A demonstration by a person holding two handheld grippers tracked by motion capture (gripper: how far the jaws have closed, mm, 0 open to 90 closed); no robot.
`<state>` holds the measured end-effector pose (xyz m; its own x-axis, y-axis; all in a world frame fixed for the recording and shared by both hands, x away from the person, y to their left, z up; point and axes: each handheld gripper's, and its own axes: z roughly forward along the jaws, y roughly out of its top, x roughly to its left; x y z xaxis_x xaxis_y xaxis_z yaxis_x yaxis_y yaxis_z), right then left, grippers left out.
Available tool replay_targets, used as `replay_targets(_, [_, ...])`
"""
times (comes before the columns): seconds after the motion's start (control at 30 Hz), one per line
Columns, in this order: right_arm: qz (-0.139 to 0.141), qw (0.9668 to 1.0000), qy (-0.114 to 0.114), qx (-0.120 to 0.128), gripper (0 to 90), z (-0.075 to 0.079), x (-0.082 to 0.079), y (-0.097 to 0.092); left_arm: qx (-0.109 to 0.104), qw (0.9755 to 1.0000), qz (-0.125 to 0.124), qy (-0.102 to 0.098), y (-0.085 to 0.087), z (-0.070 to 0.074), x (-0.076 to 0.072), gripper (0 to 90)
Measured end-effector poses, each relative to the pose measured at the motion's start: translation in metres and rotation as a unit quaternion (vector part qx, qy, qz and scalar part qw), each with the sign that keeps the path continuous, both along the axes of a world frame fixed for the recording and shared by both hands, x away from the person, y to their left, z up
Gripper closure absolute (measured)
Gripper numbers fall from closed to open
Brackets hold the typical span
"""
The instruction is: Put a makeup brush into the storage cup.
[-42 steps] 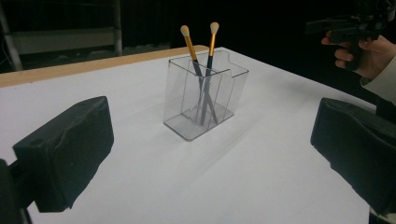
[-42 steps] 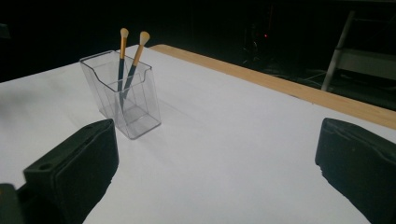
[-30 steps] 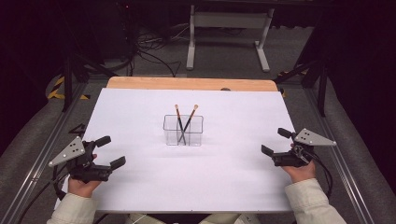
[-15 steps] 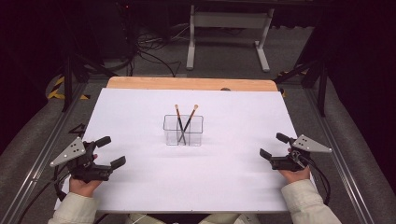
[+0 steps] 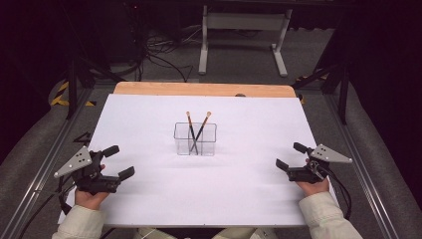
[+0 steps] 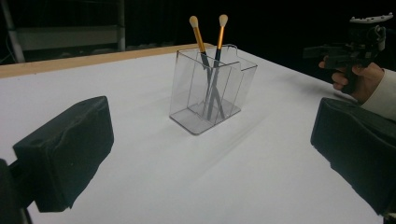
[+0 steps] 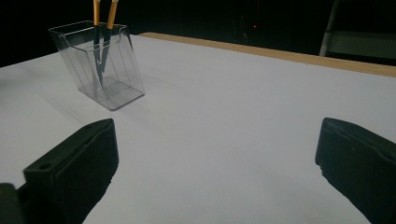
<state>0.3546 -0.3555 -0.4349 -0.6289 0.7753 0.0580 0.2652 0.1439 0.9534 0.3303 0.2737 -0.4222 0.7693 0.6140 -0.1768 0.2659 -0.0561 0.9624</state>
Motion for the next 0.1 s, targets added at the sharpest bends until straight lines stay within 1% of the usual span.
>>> replay_targets(0.1, [0.002, 1.0, -0.001, -0.001, 0.0, 0.0004, -0.0012, 0.0005, 0.001, 1.0, 0.002, 0.001, -0.0004, -0.0006, 0.0006, 0.1])
